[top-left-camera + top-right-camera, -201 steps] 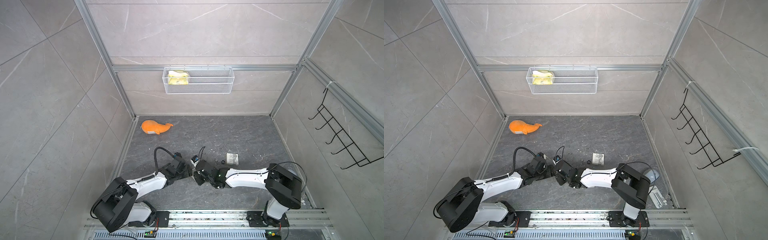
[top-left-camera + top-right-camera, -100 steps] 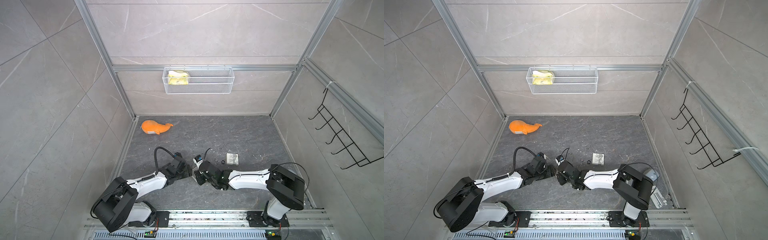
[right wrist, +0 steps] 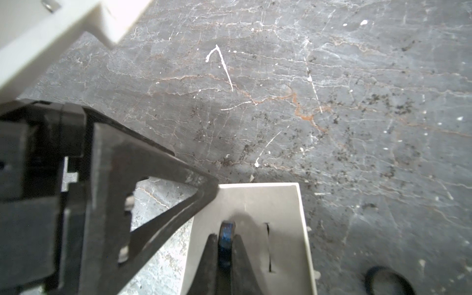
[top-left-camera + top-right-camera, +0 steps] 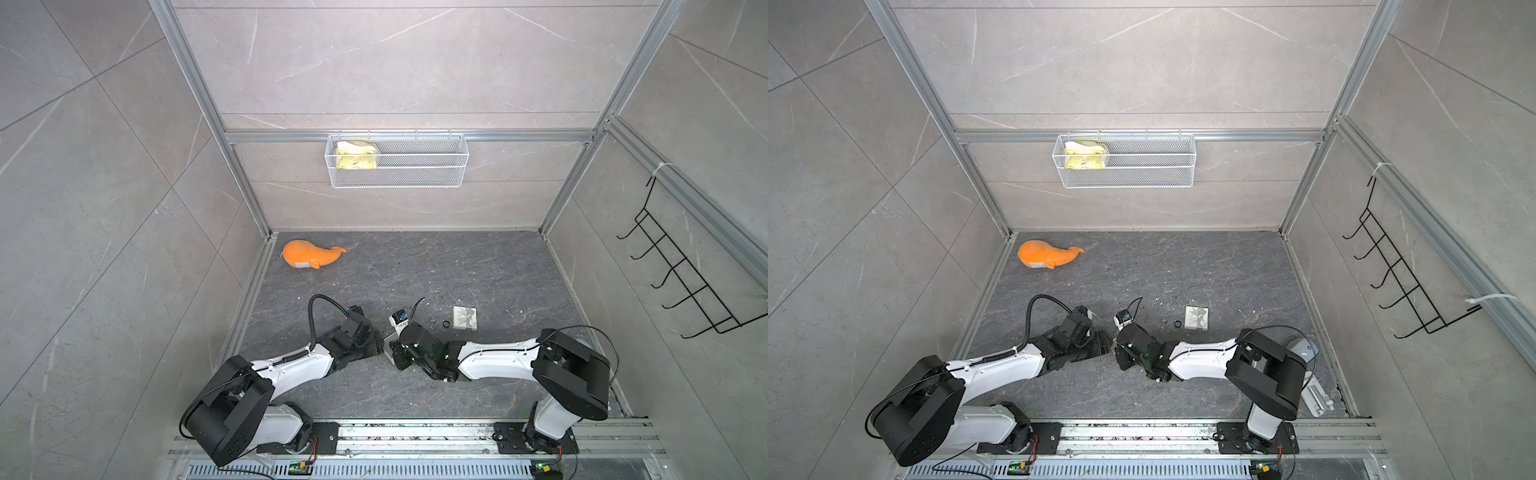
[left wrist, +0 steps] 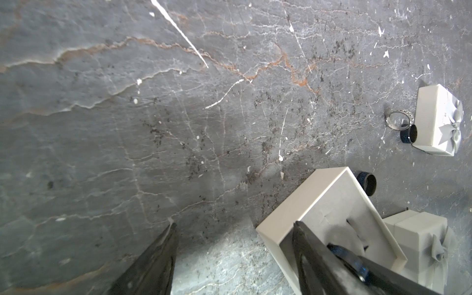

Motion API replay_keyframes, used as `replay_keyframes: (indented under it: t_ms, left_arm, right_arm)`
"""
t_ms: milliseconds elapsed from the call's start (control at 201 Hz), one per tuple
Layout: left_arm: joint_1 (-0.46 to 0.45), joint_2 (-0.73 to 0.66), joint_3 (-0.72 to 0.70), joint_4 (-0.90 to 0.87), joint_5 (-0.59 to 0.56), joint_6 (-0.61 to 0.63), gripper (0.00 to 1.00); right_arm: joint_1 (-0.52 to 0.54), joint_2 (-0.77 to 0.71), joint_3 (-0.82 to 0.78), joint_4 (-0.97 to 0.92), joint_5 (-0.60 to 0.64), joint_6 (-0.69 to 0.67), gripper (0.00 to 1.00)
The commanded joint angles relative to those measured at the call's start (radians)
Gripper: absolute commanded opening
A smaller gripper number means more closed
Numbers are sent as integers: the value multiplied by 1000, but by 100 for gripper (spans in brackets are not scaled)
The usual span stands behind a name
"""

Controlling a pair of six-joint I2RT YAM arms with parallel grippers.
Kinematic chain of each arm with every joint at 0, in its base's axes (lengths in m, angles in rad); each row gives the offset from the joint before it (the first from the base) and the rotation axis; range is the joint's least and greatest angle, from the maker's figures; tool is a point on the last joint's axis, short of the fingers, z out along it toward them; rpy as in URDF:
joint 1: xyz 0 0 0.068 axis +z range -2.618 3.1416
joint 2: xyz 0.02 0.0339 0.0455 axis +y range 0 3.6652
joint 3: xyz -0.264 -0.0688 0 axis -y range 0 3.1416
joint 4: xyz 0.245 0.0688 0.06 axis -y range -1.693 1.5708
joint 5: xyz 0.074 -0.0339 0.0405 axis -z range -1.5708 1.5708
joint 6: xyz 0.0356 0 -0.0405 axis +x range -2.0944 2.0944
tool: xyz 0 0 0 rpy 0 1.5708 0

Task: Take the rings out of the lift-off lid box
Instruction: Take out the ring from the jewelry box.

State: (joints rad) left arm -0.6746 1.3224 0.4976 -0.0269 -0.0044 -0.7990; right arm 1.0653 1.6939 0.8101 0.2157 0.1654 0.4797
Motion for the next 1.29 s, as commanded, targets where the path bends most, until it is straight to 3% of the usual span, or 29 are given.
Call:
replay_keyframes:
  t_ms: [0,772,1289]
  left_arm:
    - [-13,-17,-36,-95,37,1,71]
    - [-24,11,42,-108,19,-13,73]
    - [-48,173,104,-137,13,1,60]
  right_arm:
    - [-8,15,-14,34,32,27,0]
    - [-8,57,-26,76,14,40,0]
    - [-8,56,-46,125,9,53,0]
